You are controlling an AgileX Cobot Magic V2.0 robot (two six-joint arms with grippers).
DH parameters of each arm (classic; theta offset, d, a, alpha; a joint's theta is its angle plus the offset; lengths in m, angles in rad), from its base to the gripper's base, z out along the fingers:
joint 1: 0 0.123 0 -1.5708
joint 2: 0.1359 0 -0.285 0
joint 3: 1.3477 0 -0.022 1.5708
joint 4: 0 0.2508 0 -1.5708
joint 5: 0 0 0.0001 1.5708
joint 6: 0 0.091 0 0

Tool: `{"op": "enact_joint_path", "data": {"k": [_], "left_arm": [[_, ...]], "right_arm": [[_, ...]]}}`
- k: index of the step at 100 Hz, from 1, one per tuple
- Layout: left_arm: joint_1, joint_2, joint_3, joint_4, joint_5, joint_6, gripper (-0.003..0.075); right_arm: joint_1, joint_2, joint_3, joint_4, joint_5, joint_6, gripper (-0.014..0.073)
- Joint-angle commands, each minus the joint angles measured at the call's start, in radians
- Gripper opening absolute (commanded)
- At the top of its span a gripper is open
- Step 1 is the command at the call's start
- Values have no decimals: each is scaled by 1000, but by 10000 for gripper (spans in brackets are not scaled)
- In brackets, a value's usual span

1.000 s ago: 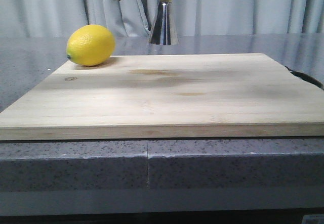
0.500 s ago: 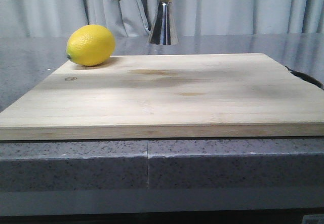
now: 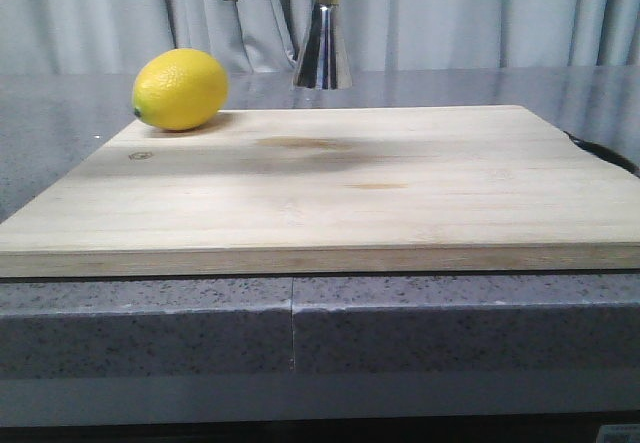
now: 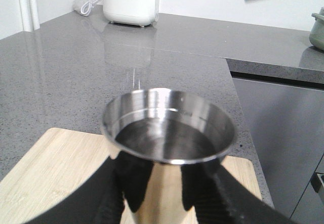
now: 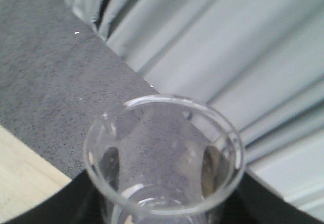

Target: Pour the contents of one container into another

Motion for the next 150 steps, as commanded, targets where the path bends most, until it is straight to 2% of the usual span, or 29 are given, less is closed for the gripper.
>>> {"op": "enact_joint_path", "data": {"k": [1,28,43,69,87,104,126,150], "left_arm": [[-12,-50,-33,-74,106,-8,185],[-12,-50,-33,-74,106,-8,185],[-12,-50,-33,-74,106,-8,185],[-12,-50,-33,-74,106,-8,185],[-12,-50,-33,-74,106,-8,185],[-12,-50,-33,-74,106,-8,185],[-12,-50,-33,-74,106,-8,185],[-12,-50,-33,-74,106,-8,185]], "right_arm": [[-71,-74,22,-34,-110,184,315],[-276,-164,299,-32,-454,482,315],[-350,-147,417,-27,-648,512,315],[-362,-20,467,-49,-843,510,315],[-362,92,467,-67,-985,424,315],[-362,173,467,-67,-1034,335,315],[-362,255,463,-51,-1118,315,315],[-363,327,423,-38,-1124,289,315]]}}
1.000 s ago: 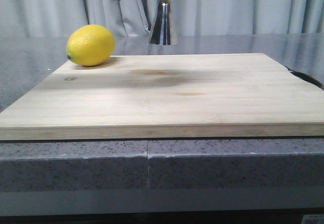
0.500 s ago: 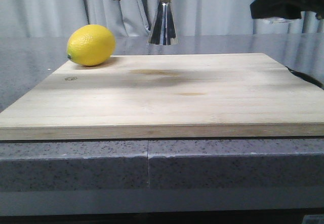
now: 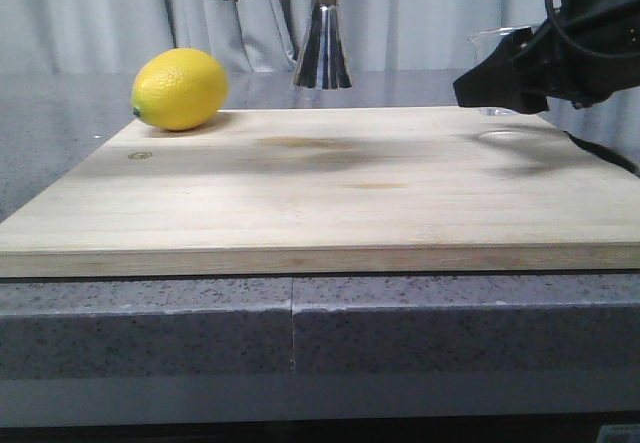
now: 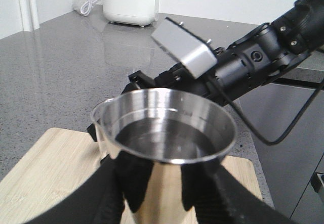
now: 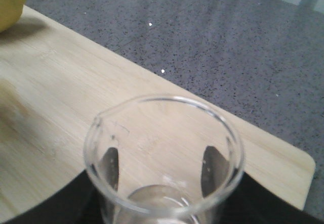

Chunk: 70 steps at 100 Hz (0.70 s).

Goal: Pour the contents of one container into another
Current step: 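Lower the beaker onto the board and open the right gripper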

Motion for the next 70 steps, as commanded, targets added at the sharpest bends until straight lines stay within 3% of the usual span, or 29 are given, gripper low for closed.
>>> {"op": "enact_joint_path", "data": {"k": [1,70], "left_arm": [[-12,-50,-33,-75,106,-8,185],[-12,-50,-33,-75,106,-8,185]], "right_arm": [[-8,-9,-44,34,-73,-11,315],[-8,12,-50,26,-35,-11,318]]}}
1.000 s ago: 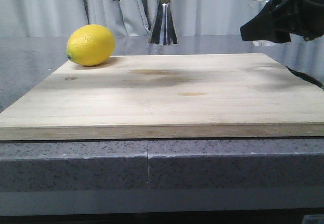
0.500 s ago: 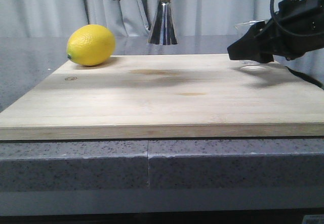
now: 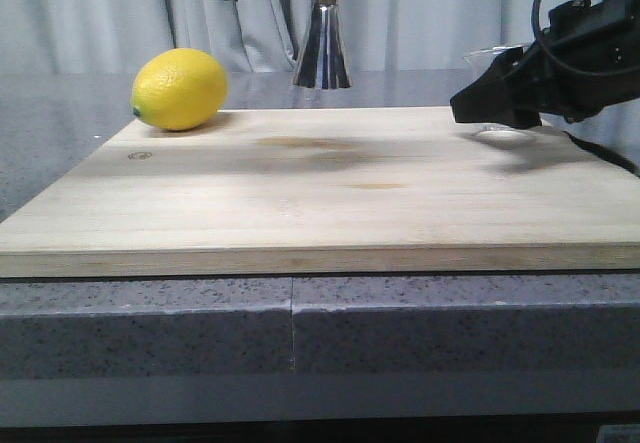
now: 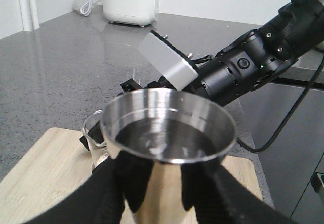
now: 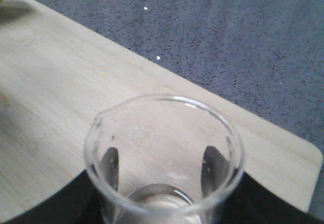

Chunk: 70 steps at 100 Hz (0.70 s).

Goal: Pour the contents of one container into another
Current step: 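Lower the beaker onto the board and open the right gripper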

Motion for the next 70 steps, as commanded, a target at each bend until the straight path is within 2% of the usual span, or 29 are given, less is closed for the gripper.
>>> {"op": "enact_joint_path", "data": {"k": [1,35,52,70], "left_arm": [[-12,-50,-33,-75,106,-8,185],[-12,-50,-33,-75,106,-8,185],[-12,-50,-33,-75,106,-8,185],[-12,-50,-33,-75,106,-8,185]], "right_arm": [[-8,-34,-29,24,-43,-7,318],[-8,-34,-29,21,0,-7,321],[-8,-34,-29,21,16,-7,428],[-8,-34,-29,21,18,-5,505]]}}
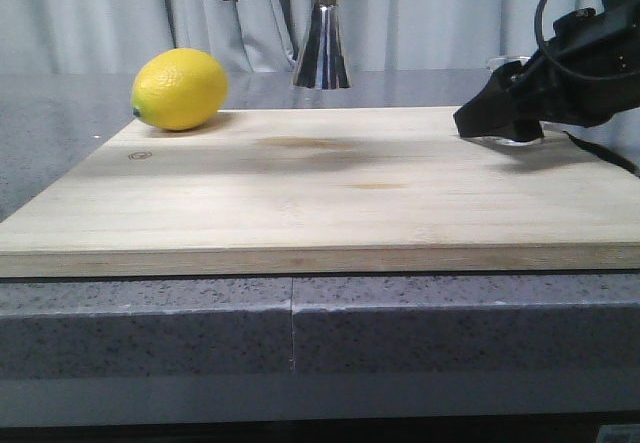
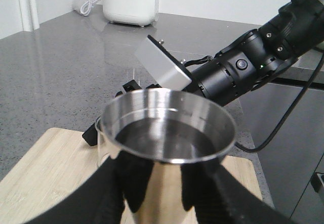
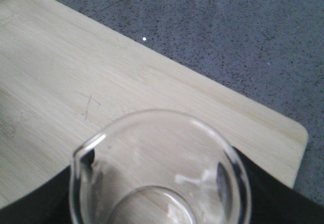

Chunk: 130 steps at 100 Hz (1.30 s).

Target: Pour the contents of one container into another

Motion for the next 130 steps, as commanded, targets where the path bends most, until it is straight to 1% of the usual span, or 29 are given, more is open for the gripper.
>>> {"op": "enact_joint_path", "data": {"k": [1,8,18,25,33,38,46,47,48,52,53,64,71,79,93,104,112,130], "left_arm": [[-12,-50,-33,-75,106,-8,185],[-12,-50,-33,-75,106,-8,185],[-12,-50,-33,-75,106,-8,185],[-12,-50,-33,-75,106,-8,185],[-12,-50,-33,-75,106,-8,185],[-12,-50,-33,-75,106,-8,185],[-12,-50,-33,-75,106,-8,185],[-12,-50,-33,-75,106,-8,185],[-12,-50,-33,-75,106,-8,185],[-12,-50,-33,-75,106,-8,185],[-12,-50,-33,-75,106,-8,185],[-12,-50,-33,-75,106,-8,185],[-12,-50,-33,-75,106,-8,185],[-12,-50,-33,-75,106,-8,185],[-12,-50,-33,-75,106,-8,185],[-12,-50,-33,-75,106,-8,185],[-12,-50,-33,-75,106,-8,185],[-12,-50,-33,-75,106,-8,185]], "right_arm": [[-7,-34,-29,21,-44,-4,510],[-7,-46,-29,21,-40,14,538],[-7,-82,-29,19,-24,77,564],[-7,-114,-29,13,-1,136,570],[-7,-156,-29,-36,26,251,570],[-7,-184,-29,-92,36,341,570],[-7,-233,-29,-222,47,484,570],[-7,-241,-29,-243,50,521,570],[-7,-241,-29,-254,52,521,569],[-7,-270,-29,-325,63,604,568],[-7,-274,-29,-336,66,604,568],[-7,-335,-29,-488,123,776,568],[-7,-374,-29,-606,154,890,568],[-7,-415,-29,-724,154,1038,568],[-7,-468,-29,-940,143,1257,568],[-7,-512,-6,-949,148,1269,568],[-7,-551,22,-949,157,1305,568],[-7,-654,96,-949,173,1308,568]]}}
